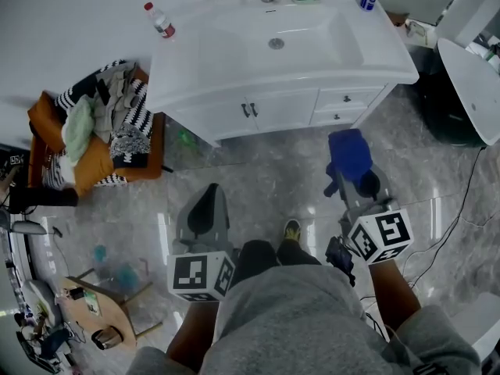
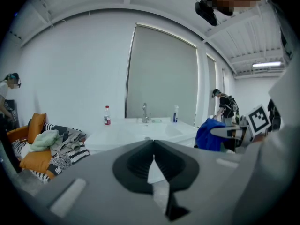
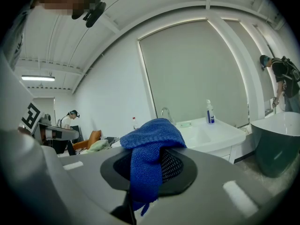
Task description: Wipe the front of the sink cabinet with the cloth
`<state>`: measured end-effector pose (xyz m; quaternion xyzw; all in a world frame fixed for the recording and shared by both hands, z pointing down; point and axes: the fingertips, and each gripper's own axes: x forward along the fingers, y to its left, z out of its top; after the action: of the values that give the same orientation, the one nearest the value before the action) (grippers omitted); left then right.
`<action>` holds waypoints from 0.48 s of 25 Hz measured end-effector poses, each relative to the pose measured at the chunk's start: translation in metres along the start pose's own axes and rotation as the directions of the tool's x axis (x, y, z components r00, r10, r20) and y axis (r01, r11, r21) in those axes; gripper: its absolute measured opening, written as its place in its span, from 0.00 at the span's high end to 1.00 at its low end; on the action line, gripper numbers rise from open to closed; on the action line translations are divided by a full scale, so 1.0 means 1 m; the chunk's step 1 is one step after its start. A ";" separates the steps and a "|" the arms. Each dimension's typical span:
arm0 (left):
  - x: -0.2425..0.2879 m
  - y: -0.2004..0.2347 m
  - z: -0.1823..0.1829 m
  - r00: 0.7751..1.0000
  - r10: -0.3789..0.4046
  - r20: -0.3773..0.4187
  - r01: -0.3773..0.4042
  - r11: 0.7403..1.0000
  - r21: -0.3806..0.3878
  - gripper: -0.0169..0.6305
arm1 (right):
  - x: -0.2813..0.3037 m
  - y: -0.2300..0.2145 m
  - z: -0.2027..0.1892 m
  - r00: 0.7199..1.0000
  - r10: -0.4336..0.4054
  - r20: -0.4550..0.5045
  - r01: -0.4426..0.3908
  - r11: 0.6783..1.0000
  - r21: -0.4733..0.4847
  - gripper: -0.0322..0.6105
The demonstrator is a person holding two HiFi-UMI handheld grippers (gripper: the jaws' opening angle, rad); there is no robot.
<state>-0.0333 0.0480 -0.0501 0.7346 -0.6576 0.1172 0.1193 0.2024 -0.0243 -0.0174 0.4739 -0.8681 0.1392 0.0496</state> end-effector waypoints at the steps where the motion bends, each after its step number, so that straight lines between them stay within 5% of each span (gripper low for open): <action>1: 0.000 0.001 0.000 1.000 -0.001 0.000 0.001 1.000 -0.002 0.96 | 0.001 0.001 0.000 1.000 0.001 -0.001 -0.001 1.000 -0.001 0.82; 12: 0.011 0.026 -0.002 0.999 -0.034 0.005 0.034 0.999 -0.026 0.96 | 0.025 0.031 0.004 1.000 -0.004 -0.013 0.003 0.996 -0.092 0.82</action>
<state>-0.0583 0.0359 -0.0445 0.7443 -0.6467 0.1048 0.1295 0.1630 -0.0302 -0.0214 0.4716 -0.8724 0.1022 0.0774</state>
